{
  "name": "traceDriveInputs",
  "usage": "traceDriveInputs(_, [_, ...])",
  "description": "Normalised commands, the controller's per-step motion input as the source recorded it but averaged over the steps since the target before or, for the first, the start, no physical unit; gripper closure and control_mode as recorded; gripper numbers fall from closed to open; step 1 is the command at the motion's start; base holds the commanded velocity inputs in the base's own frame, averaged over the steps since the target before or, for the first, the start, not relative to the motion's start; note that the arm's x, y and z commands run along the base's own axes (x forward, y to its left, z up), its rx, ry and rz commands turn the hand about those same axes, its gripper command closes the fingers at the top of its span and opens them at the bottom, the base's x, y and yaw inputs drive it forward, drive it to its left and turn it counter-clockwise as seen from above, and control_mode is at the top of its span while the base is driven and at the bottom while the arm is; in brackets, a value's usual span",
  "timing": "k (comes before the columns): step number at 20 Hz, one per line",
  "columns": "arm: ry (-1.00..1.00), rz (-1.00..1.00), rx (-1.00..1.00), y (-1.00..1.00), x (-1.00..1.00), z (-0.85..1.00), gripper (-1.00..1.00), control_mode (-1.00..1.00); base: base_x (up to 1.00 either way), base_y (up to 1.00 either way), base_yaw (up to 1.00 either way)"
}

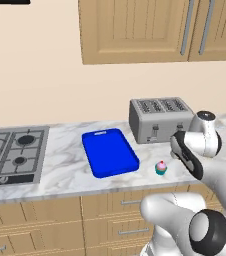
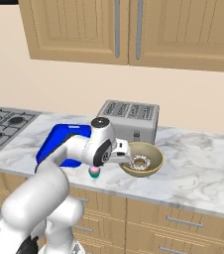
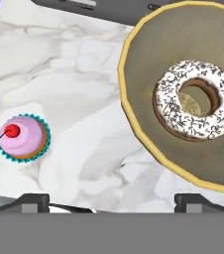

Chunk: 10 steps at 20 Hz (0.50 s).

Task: Place the bowl with donut and the cupcake onto the tray.

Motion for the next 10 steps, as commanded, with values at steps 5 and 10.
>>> traceDriveInputs(5, [0.00, 0.00, 0.00, -0.21, 0.29, -0.16, -1.00, -1.00, 0.00, 0.00, 0.00])
traceDriveInputs(10, [0.00, 0.00, 0.00, -0.20, 0.34, -0.13, -1.00, -1.00, 0.00, 0.00, 0.00])
